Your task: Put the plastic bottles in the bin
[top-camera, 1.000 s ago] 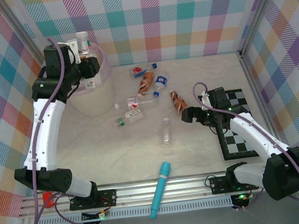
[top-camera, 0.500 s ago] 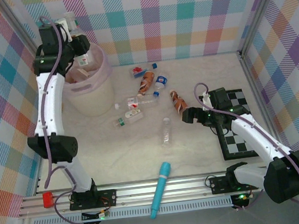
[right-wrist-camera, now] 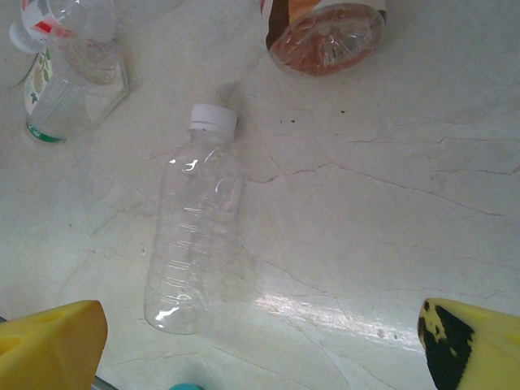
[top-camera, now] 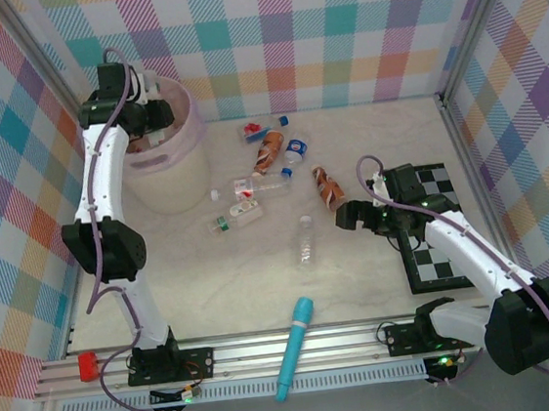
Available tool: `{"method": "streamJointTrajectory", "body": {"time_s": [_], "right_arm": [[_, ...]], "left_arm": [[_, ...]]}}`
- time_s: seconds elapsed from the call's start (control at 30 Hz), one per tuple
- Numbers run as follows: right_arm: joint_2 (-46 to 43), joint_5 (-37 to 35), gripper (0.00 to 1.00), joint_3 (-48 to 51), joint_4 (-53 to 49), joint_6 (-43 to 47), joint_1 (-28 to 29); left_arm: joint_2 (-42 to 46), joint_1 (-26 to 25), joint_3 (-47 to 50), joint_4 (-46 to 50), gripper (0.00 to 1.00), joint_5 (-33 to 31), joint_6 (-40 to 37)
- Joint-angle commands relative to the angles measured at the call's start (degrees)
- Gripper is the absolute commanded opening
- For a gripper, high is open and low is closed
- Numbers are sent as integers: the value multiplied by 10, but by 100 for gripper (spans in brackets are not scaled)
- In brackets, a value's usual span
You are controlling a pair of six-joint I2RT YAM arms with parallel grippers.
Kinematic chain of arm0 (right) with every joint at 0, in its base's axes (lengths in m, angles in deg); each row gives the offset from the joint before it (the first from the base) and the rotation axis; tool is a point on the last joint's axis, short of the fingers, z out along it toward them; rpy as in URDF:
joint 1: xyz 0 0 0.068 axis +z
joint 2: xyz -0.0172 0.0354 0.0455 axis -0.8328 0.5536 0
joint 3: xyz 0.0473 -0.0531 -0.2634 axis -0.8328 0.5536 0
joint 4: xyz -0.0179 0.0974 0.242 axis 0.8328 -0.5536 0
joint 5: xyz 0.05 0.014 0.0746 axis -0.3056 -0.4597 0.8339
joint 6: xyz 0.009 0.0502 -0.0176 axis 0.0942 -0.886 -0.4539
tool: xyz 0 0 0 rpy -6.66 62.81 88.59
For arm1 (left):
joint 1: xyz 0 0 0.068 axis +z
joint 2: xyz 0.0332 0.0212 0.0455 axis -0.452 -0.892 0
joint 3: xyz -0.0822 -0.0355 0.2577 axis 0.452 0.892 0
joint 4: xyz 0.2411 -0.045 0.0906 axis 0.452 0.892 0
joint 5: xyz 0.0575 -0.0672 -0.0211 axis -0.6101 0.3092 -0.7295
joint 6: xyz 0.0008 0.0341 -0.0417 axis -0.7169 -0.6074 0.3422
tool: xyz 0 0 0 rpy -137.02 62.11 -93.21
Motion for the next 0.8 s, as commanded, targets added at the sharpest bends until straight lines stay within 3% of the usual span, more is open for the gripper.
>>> {"method": "streamJointTrajectory", "body": {"time_s": [0.0, 0.13, 0.4, 0.77], "right_arm": [[1, 6, 98, 6, 2, 3, -3], [-2, 4, 98, 5, -2, 4, -3], [-6, 3, 98, 6, -5, 2, -3], [0, 9, 98, 6, 5, -2, -3]], "left_arm": [[11, 15, 43, 1, 43, 30, -4], [2, 16, 59, 3, 52, 45, -3], [15, 16, 67, 0, 86, 47, -11], [71, 16, 19, 27, 96, 39, -27]]}}
